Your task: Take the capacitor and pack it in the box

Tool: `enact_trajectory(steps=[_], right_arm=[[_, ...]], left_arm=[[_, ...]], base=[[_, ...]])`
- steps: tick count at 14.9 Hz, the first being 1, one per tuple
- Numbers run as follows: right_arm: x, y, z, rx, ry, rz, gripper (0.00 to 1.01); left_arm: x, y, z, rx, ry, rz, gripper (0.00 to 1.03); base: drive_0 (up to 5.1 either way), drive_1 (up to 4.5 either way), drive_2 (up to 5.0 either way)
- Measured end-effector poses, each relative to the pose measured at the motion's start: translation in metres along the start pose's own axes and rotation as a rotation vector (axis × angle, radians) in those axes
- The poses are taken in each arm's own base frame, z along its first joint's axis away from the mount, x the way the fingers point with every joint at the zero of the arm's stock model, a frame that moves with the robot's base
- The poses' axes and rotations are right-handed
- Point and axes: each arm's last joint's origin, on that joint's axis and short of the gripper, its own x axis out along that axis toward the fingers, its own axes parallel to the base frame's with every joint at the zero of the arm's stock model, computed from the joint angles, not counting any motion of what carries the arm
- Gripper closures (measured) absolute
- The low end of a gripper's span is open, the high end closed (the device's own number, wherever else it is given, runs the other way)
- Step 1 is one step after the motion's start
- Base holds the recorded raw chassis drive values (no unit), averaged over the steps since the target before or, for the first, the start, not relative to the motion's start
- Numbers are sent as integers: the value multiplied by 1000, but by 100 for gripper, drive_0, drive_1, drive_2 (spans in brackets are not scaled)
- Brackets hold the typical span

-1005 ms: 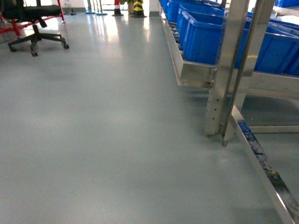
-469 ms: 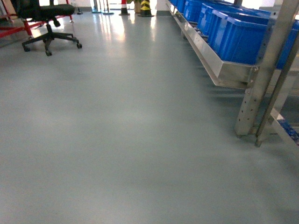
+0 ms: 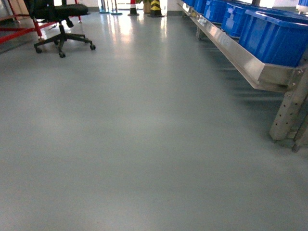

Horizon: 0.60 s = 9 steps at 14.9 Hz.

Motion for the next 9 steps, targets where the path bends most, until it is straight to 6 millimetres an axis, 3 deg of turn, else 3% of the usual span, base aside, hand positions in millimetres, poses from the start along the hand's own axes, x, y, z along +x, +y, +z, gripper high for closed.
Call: enact_trajectory(steps=[9], right_arm=[[0,0,0,0,-1,0,3]], left_arm=[[0,0,0,0,1,2,58]], base=[[-500,245,245]])
